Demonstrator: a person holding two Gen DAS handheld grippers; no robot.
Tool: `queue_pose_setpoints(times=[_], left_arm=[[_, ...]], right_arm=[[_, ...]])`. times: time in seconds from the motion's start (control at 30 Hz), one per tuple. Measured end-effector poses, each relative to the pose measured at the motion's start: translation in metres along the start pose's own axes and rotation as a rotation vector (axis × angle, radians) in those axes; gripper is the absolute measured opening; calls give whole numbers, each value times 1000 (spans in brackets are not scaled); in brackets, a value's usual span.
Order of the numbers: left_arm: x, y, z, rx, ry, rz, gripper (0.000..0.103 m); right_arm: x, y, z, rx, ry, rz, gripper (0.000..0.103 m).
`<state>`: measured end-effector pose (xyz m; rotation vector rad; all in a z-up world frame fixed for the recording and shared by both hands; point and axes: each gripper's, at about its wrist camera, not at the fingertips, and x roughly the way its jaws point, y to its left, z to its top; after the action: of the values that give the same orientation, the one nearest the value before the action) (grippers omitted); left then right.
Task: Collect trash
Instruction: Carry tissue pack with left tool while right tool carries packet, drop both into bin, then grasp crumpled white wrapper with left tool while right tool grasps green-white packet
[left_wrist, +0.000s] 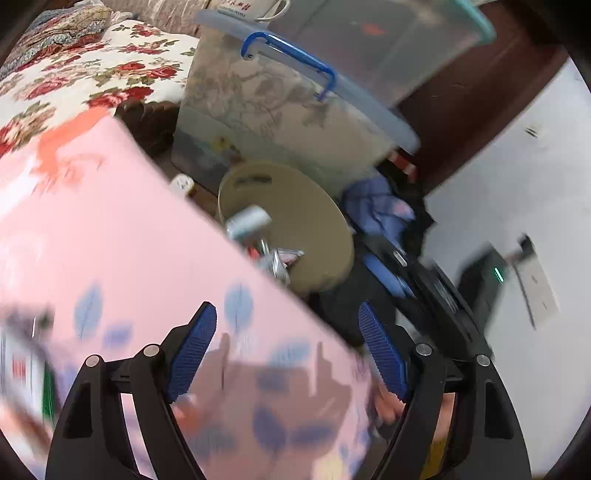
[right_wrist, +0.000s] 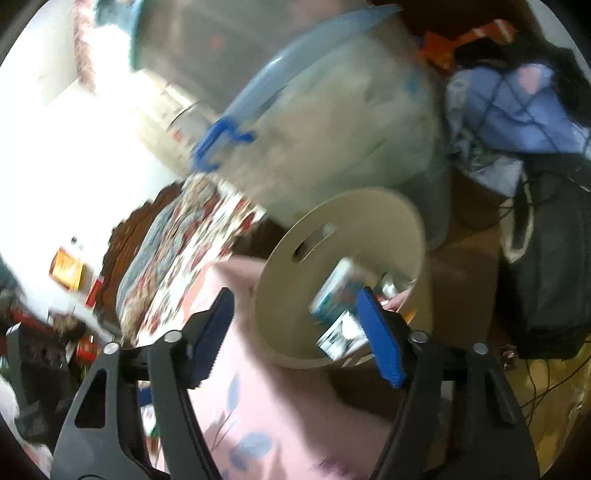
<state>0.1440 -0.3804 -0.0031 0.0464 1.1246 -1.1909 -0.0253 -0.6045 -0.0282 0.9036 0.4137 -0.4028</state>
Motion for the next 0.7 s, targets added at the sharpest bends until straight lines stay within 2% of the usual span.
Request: queue_pose_setpoints(times=[0.13, 0.27, 0.33, 0.43, 0.5, 0.57, 0.7], left_arm=[[-46, 25, -73, -29, 10, -13, 74], [-96, 72, -130, -139, -10, 73, 62], [-126, 98, -152, -215, -43, 112, 60], [-170, 126, -172, -295, -127, 163, 60], [-200, 146, -179, -346, -197, 202, 60], [-217, 157, -182, -372, -234, 220, 60], [-233, 165, -178, -366, -280, 189, 60]], right_arm=[[15, 33, -28, -65, 116, 71, 57], [43, 77, -59, -127, 254, 150, 55], [58, 107, -76, -176, 315, 181, 55], [77, 155, -104, -265, 387, 238, 55], [87, 177, -120, -295, 417, 261, 56], [95, 194, -133, -310, 432, 262, 56], [104, 208, -151, -295, 444, 263, 56]])
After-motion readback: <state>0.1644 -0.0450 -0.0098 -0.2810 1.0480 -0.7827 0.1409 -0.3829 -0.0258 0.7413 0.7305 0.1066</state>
